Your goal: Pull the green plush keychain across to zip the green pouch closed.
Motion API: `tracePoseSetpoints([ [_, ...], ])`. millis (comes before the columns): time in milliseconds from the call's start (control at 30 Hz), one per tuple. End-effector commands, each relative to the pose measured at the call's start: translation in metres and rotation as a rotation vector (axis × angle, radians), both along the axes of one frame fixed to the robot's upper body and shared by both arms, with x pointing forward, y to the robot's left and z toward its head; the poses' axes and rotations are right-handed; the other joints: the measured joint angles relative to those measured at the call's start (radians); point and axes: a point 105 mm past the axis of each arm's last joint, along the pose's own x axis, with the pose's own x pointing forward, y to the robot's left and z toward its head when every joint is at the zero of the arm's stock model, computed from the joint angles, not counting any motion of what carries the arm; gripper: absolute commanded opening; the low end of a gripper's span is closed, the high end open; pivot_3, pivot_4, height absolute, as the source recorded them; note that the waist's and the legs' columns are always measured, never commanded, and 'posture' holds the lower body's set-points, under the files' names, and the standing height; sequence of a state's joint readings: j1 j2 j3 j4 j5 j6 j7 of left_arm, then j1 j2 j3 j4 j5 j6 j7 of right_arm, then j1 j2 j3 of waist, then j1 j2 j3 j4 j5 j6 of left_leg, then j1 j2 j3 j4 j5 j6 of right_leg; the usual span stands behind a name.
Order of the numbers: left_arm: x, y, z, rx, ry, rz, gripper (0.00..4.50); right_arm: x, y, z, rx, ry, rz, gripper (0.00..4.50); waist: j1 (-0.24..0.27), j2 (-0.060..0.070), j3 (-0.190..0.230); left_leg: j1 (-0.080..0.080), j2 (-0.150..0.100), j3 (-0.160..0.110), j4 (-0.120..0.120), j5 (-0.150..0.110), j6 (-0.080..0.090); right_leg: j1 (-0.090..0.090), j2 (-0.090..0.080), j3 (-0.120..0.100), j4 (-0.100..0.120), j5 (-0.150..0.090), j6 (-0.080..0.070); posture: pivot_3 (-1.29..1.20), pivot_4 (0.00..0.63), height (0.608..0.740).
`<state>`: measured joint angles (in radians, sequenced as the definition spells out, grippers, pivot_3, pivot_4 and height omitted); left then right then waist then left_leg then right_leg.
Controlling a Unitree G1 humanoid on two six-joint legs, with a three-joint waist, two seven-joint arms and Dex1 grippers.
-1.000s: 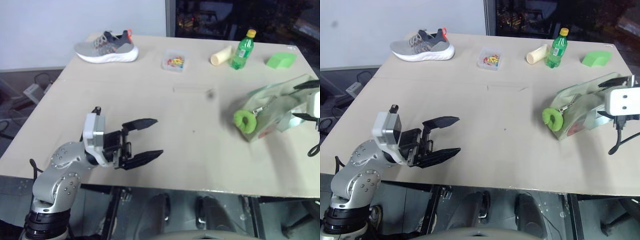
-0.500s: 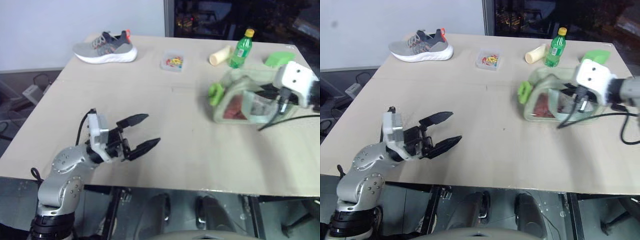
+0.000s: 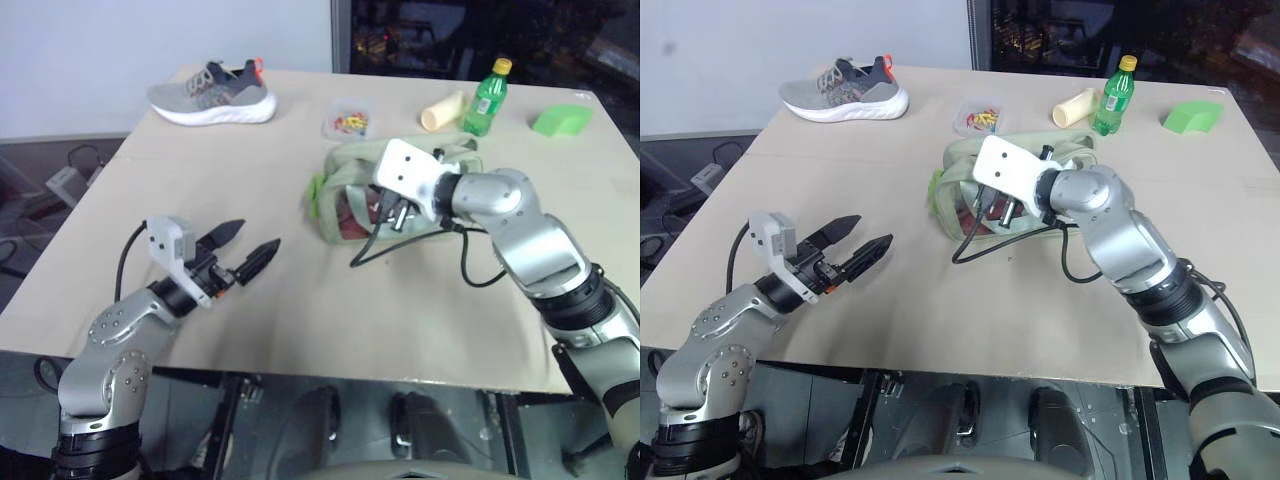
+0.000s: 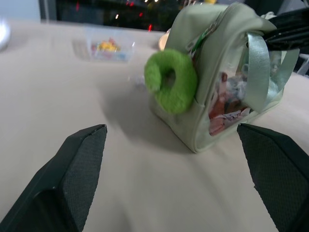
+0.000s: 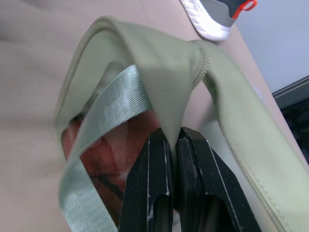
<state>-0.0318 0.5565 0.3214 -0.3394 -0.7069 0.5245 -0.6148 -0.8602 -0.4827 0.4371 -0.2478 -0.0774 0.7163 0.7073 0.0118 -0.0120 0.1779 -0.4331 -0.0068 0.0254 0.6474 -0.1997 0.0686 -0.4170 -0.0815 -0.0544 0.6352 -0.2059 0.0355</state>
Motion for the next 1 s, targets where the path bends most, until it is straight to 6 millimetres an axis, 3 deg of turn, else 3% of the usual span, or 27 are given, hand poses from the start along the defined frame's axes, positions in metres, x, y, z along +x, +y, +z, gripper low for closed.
tracePoseSetpoints([
  [33, 0.015, 0.002, 0.009, 0.051, -0.040, 0.069, 4.50, -0.005, 0.012, 0.007, 0.024, -0.018, 0.041, 0.02, 0.000, 0.000, 0.000, 0.000, 0.000, 0.000, 0.001, 0.000, 0.000, 0.000, 0.000, 0.000, 0.002, 0.000, 0.000, 0.00, 0.150, 0.740],
  [200, 0.041, -0.010, 0.011, 0.236, -0.151, 0.153, 4.50, -0.007, 0.015, 0.010, 0.031, -0.026, 0.046, 0.02, -0.005, 0.000, 0.000, 0.001, 0.000, 0.000, 0.002, -0.001, -0.003, 0.000, 0.002, 0.001, 0.006, 0.000, 0.000, 0.00, 0.150, 0.740],
  [400, 0.055, -0.027, 0.012, 0.445, -0.287, 0.133, 4.50, -0.007, 0.016, 0.016, 0.043, -0.034, 0.045, 0.02, -0.007, 0.000, 0.000, 0.001, 0.000, 0.001, 0.001, 0.001, -0.001, -0.001, 0.002, 0.002, 0.006, 0.002, 0.004, 0.00, 0.150, 0.740],
  [600, 0.067, -0.050, 0.006, 0.546, -0.371, 0.079, 4.50, -0.009, 0.019, 0.017, 0.049, -0.036, 0.048, 0.02, -0.007, 0.000, 0.000, 0.001, 0.000, 0.001, 0.001, -0.001, -0.003, -0.002, 0.002, 0.002, 0.006, 0.002, 0.004, 0.00, 0.150, 0.740],
  [700, 0.069, -0.060, 0.002, 0.563, -0.401, 0.056, 3.58, -0.009, 0.019, 0.018, 0.058, -0.036, 0.048, 0.00, -0.006, 0.000, 0.000, 0.000, 0.000, 0.001, 0.001, -0.001, -0.003, -0.002, 0.001, 0.002, 0.006, 0.002, 0.004, 0.00, 0.150, 0.740],
  [933, 0.069, -0.051, -0.001, 0.618, -0.434, 0.078, 0.20, -0.011, 0.022, 0.016, 0.063, -0.031, 0.056, 0.00, -0.012, 0.000, 0.000, 0.000, 0.000, 0.001, 0.001, -0.001, -0.003, -0.003, -0.004, 0.002, 0.006, 0.002, 0.004, 0.00, 0.150, 0.740],
  [1000, 0.070, -0.047, 0.001, 0.651, -0.458, 0.084, 0.08, -0.011, 0.024, 0.016, 0.070, -0.028, 0.060, 0.00, -0.017, 0.000, 0.000, 0.000, 0.000, 0.001, 0.001, -0.001, -0.003, -0.003, -0.004, 0.002, 0.006, 0.002, 0.004, 0.00, 0.150, 0.740],
])
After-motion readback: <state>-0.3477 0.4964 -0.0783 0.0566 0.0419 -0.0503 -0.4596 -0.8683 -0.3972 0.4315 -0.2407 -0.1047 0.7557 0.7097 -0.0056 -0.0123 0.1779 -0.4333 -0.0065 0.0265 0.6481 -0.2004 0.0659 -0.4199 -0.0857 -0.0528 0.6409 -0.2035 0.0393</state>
